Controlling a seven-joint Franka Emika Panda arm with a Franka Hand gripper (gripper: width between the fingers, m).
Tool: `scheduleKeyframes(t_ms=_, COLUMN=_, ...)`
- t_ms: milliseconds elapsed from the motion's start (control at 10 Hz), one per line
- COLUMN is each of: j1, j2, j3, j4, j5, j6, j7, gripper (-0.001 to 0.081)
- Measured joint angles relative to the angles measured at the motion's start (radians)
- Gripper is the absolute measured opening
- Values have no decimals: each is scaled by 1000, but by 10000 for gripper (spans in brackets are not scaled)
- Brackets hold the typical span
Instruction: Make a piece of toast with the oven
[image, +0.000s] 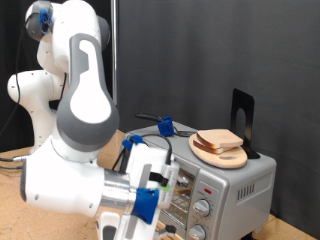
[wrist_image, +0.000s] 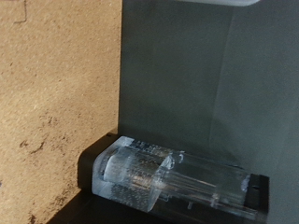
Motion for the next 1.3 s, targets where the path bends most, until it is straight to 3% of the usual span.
scheduleKeyframes(t_ms=200, j1=-20, j2=79, j3=4, j4=97, j5=5, j6=-24, j7=30, gripper=808)
scheduleKeyframes(t_ms=400, j1=-45, j2=130, j3=4, j4=154, j5=-3, j6=-61, j7=34, gripper=808)
scheduleKeyframes(t_ms=700, j1=-57, j2=168, j3=1, j4=156, j5=-20, j6=-80, j7=-5, gripper=808)
scheduleKeyframes(t_ms=1300, j1=-22, j2=214, j3=65, j4=118, j5=45, j6=42, j7=-64, gripper=808)
